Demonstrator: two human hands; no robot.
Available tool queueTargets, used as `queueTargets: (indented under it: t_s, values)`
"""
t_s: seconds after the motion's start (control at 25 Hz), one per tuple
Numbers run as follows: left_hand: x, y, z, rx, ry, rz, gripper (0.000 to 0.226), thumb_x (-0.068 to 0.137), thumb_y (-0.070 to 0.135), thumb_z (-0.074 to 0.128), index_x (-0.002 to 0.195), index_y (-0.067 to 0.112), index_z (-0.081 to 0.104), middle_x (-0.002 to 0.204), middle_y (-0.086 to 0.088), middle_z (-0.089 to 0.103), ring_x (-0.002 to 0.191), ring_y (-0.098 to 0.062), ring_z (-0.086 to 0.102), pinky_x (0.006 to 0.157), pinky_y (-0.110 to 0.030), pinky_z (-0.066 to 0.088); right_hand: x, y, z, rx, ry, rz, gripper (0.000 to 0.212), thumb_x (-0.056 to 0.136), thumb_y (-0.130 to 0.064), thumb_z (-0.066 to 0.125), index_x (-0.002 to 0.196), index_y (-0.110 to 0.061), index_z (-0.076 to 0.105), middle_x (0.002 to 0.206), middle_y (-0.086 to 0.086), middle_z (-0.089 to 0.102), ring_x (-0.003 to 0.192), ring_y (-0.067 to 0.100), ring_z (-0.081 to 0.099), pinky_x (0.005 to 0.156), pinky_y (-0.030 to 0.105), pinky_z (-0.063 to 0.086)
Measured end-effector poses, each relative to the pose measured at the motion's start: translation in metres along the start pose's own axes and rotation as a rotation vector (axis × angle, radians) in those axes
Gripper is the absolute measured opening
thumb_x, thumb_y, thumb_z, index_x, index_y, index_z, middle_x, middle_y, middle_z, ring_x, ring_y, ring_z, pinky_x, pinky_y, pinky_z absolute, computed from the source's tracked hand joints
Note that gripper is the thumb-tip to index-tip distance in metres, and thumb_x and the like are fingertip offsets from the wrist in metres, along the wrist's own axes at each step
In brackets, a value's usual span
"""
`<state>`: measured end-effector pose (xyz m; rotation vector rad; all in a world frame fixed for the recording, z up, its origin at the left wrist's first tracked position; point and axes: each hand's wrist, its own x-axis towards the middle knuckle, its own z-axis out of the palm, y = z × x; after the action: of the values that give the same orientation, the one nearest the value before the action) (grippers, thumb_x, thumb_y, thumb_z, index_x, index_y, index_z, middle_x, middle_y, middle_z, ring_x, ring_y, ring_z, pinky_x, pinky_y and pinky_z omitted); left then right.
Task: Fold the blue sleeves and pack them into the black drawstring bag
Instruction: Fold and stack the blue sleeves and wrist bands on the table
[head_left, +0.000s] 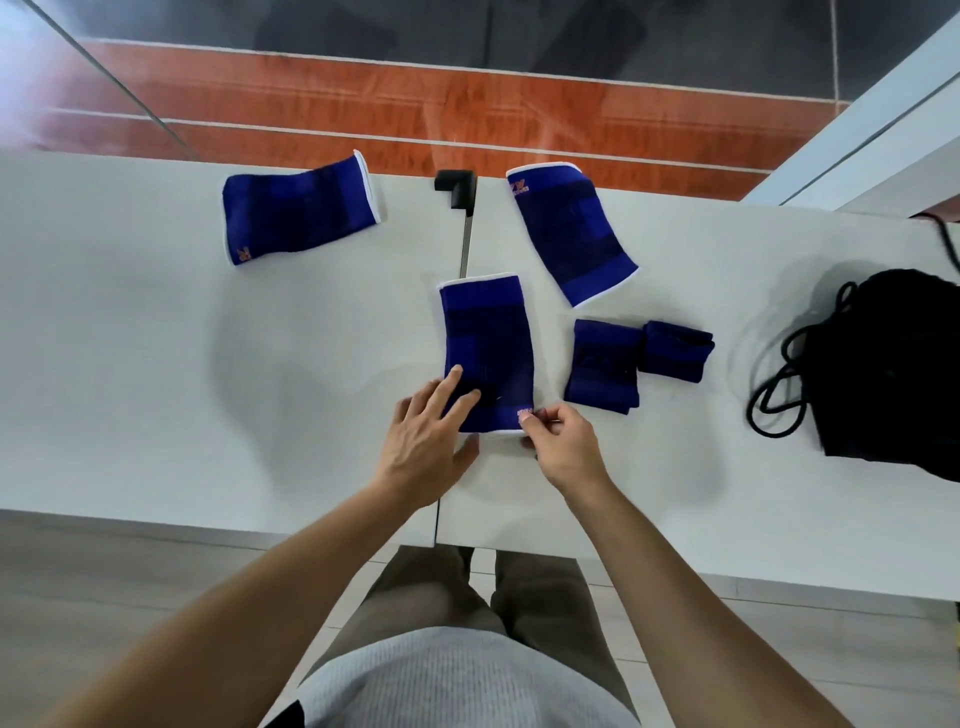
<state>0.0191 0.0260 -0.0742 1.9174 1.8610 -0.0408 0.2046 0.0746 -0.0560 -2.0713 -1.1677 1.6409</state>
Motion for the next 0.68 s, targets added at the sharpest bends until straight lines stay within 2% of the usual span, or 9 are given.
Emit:
queueTargets:
  t_s: [0.08,0.16,0.24,0.32,0.36,0.44,0.52,0.6,0.68]
  values:
    - [-0.004,0.001,0.0,0.05,-0.047,0.024,0.082,0.079,0.055,0.068,0.149,0.024,0.037,0.16,-0.009,0.03,0.143,-0.033,0.031,0.111,-0.047,0.033,-0.008,-0.006,-0.004,0.205,-0.011,0.053,0.015,0.097,-0.024,0.065,0.107,-0.015,0.057,0.088,0.008,0.072,0.067,0.016,0.072,0.063,0.026,0.059]
    - [-0.01,0.005,-0.001,0.082,-0.031,0.047,0.087,0.074,0.043,0.079,0.149,0.025,0.038,0.154,-0.008,0.042,0.139,-0.035,0.039,0.109,-0.047,0.035,-0.015,-0.009,-0.01,0.294,0.016,0.077,0.016,0.096,-0.018,0.063,0.11,-0.016,0.057,0.085,0.012,0.072,0.056,0.015,0.067,0.057,0.026,0.056]
    - [-0.014,0.009,-0.002,0.054,0.062,0.07,0.069,0.077,0.026,0.081,0.14,0.024,0.053,0.139,-0.005,0.059,0.13,-0.034,0.052,0.103,-0.047,0.039,-0.02,-0.006,-0.019,0.307,0.038,0.038,0.013,0.097,-0.015,0.061,0.11,-0.015,0.06,0.085,0.011,0.071,0.058,0.015,0.065,0.056,0.024,0.055]
    - [-0.018,0.011,-0.005,-0.024,0.131,0.103,0.046,0.082,0.023,0.078,0.126,0.025,0.065,0.125,0.001,0.069,0.122,-0.029,0.059,0.098,-0.044,0.042,-0.025,0.003,-0.03,0.294,0.04,-0.079,0.013,0.1,-0.012,0.056,0.11,-0.015,0.064,0.09,0.006,0.07,0.072,0.018,0.067,0.062,0.025,0.056]
    - [-0.021,0.011,-0.007,-0.063,0.145,0.114,0.04,0.083,0.023,0.077,0.122,0.026,0.068,0.121,0.003,0.071,0.119,-0.027,0.061,0.095,-0.042,0.043,-0.026,0.01,-0.038,0.2,0.037,-0.179,0.018,0.099,-0.01,0.055,0.114,-0.017,0.064,0.097,0.002,0.069,0.083,0.018,0.067,0.068,0.025,0.056]
    - [-0.025,0.01,-0.011,-0.115,0.131,0.123,0.032,0.087,0.026,0.074,0.118,0.028,0.069,0.116,0.007,0.073,0.117,-0.022,0.062,0.093,-0.038,0.041,-0.022,0.024,-0.05,-0.253,0.002,-0.442,0.04,0.093,-0.008,0.064,0.128,-0.026,0.057,0.123,-0.007,0.062,0.107,0.013,0.059,0.088,0.024,0.05]
    - [-0.026,0.006,-0.016,-0.152,0.075,0.123,0.027,0.091,0.029,0.069,0.118,0.031,0.068,0.114,0.01,0.072,0.117,-0.018,0.06,0.092,-0.034,0.039,-0.012,0.029,-0.053,-0.642,-0.077,-0.671,0.056,0.086,-0.017,0.074,0.136,-0.03,0.053,0.139,-0.01,0.055,0.122,0.011,0.049,0.101,0.029,0.038]
    - [-0.026,0.002,-0.023,-0.207,-0.011,0.124,0.022,0.093,0.031,0.067,0.114,0.031,0.068,0.107,0.011,0.072,0.106,-0.012,0.061,0.086,-0.03,0.04,-0.001,0.024,-0.048,-0.745,-0.123,-0.763,0.047,0.084,-0.026,0.077,0.128,-0.03,0.062,0.133,-0.009,0.063,0.118,0.015,0.053,0.096,0.03,0.035]
    - [-0.024,0.001,-0.032,-0.368,-0.045,0.051,0.009,0.092,0.029,0.068,0.101,0.027,0.069,0.085,0.013,0.068,0.08,-0.003,0.06,0.072,-0.023,0.04,0.008,0.016,-0.04,-0.654,-0.128,-0.741,0.029,0.09,-0.027,0.072,0.118,-0.028,0.067,0.11,-0.006,0.073,0.098,0.017,0.061,0.083,0.032,0.041]
